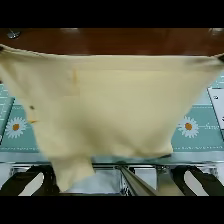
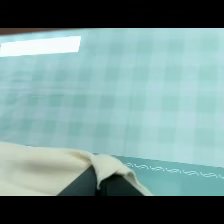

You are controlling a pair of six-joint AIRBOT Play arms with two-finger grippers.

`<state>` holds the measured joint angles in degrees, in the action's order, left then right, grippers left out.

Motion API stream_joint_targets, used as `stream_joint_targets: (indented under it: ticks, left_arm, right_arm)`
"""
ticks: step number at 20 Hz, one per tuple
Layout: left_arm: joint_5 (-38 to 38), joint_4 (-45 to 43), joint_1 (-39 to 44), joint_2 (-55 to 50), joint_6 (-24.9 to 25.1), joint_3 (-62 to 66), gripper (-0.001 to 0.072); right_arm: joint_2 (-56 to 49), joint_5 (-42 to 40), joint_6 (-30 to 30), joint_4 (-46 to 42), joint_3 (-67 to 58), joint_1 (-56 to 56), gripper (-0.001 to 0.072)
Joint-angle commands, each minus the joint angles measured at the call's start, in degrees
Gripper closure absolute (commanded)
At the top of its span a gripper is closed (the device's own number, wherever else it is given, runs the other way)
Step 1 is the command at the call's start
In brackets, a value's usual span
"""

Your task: Fold the shirts.

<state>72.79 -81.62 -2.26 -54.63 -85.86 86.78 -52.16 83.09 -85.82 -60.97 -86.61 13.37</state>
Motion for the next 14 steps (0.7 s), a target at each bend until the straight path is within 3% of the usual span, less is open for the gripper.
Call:
stream_joint_targets:
  ticks: [1, 5, 9, 12, 14]
  left_arm:
    - [-7.19, 1.27, 0.07, -12.87, -2.16, -2.64, 0.0687]
    - [-15.61, 12.11, 0.07, -27.45, -3.1, 0.37, 0.0687]
    - [-25.75, 17.53, 0.07, -38.27, -9.42, 1.33, 0.0687]
    - [-24.5, 18.78, -0.15, -42.82, -11.82, 1.36, 0.0687]
    - [-22.51, 20.68, -1.18, -43.41, -12.2, 1.42, 0.0687]
  right_arm:
    - [-13.53, -8.46, 4.37, 5.11, 3.39, -0.02, 0.0689]
    - [-32.33, -17.84, 5.57, 11.3, -1.2, -0.02, 0.0689]
    - [-49.99, -22.34, 3.61, 16.94, -11.72, -0.02, 0.0689]
    - [-57.46, -19.28, 0.52, 20.17, -15.72, 0.0, 0.0689]
    - [-58.25, -16.72, 1.66, 20.13, -15.72, 0.02, 0.0689]
